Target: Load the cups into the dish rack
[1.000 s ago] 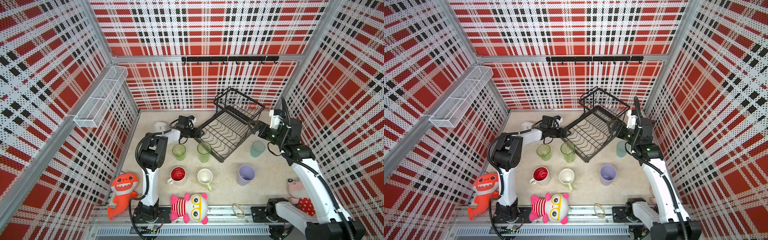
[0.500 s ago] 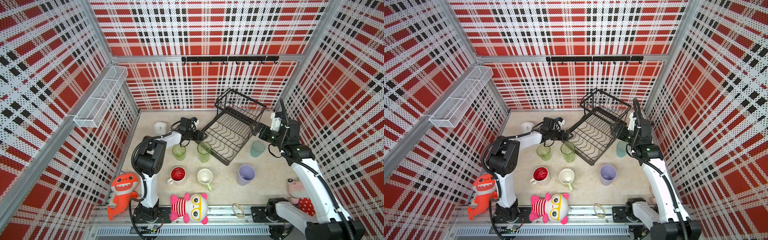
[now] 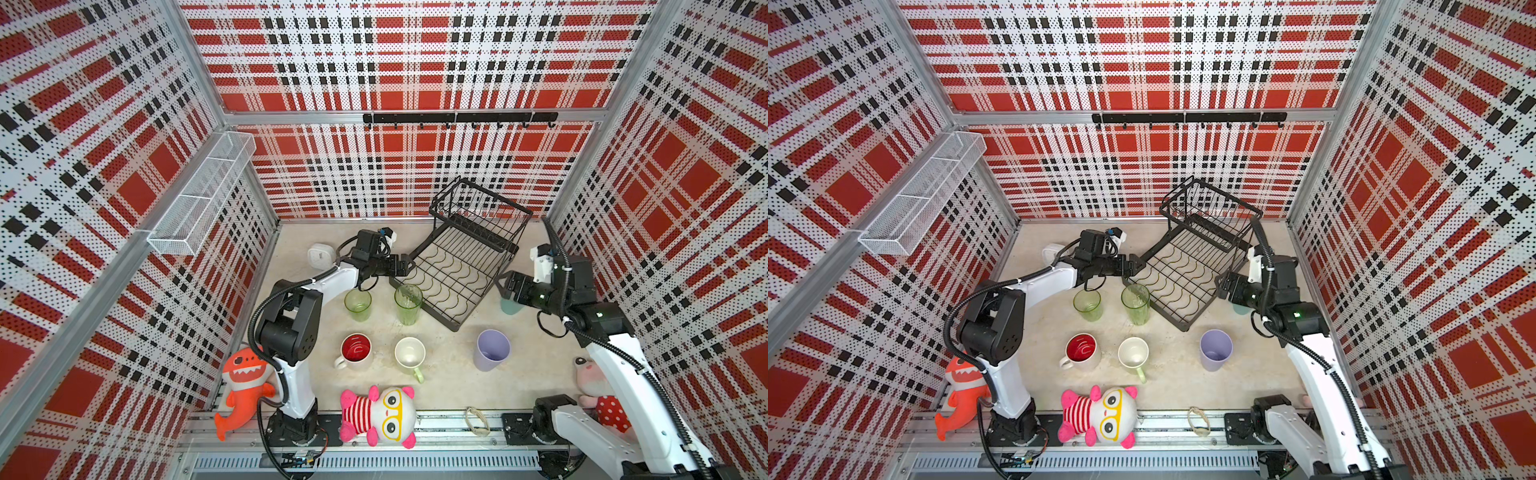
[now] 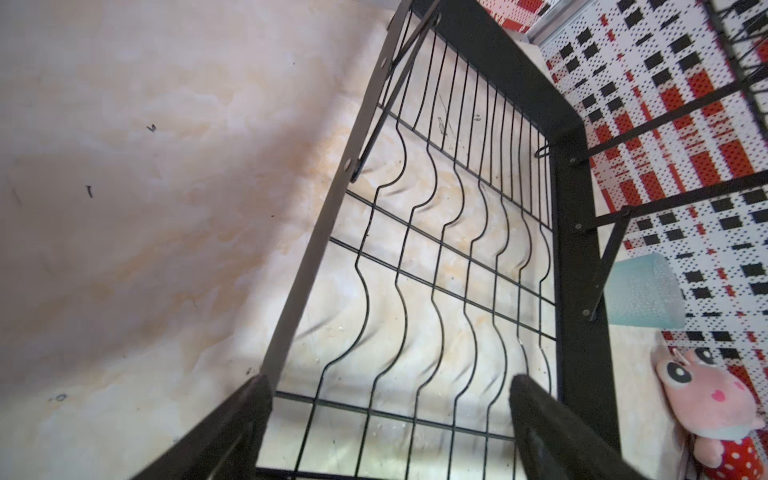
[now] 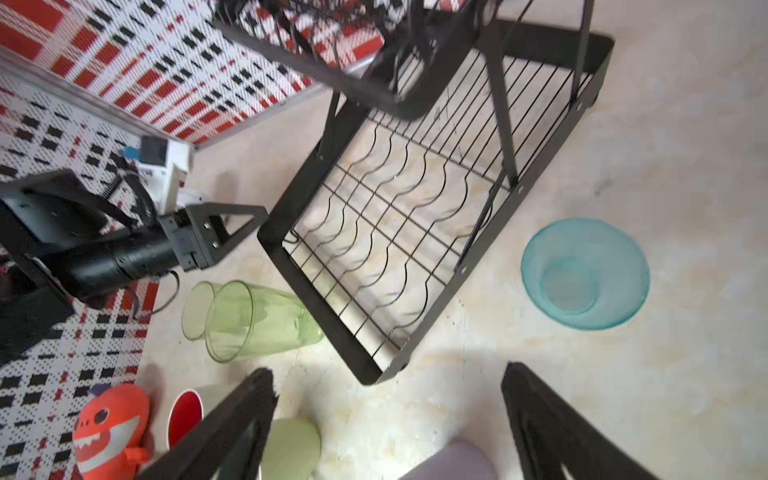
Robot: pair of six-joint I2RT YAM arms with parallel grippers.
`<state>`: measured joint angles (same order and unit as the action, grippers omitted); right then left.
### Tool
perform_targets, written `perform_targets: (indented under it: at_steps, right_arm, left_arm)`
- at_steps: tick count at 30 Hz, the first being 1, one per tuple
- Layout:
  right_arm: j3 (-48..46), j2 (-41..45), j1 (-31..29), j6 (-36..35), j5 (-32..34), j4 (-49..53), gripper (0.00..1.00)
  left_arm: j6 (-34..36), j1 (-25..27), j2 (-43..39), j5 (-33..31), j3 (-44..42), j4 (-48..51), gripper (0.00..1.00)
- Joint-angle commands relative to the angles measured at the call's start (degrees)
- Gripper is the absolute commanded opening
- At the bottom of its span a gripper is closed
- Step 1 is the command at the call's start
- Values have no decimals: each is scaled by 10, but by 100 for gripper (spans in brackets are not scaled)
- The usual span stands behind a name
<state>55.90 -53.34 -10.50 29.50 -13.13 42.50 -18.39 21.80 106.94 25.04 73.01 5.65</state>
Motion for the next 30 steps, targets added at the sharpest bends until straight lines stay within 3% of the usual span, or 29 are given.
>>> perform_targets:
  at_steps: [1,9,14,22,27,30]
  right_arm:
    - [-38,11,-34,48,11,47,89]
    - [-56,-9,-63,79,70,127,87]
    - [-94,2,-69,109,31,145,75]
    - [-118,16,-81,131,76,149,74]
    - [-135,-24,-117,130,43,108,57]
    - [-108,-61,-137,116,65,129,49]
  left_arm:
    - [-7,4,-57,-30,-2,-10,92]
    - [-25,-10,-152,-58,-29,-32,94]
    - [-25,-14,-213,-73,-48,-25,95]
    - [-25,-3,-307,-92,-122,-9,96]
    - [-25,3,-345,-62,-125,14,97]
    - [-55,4,-366,-44,-129,9,98]
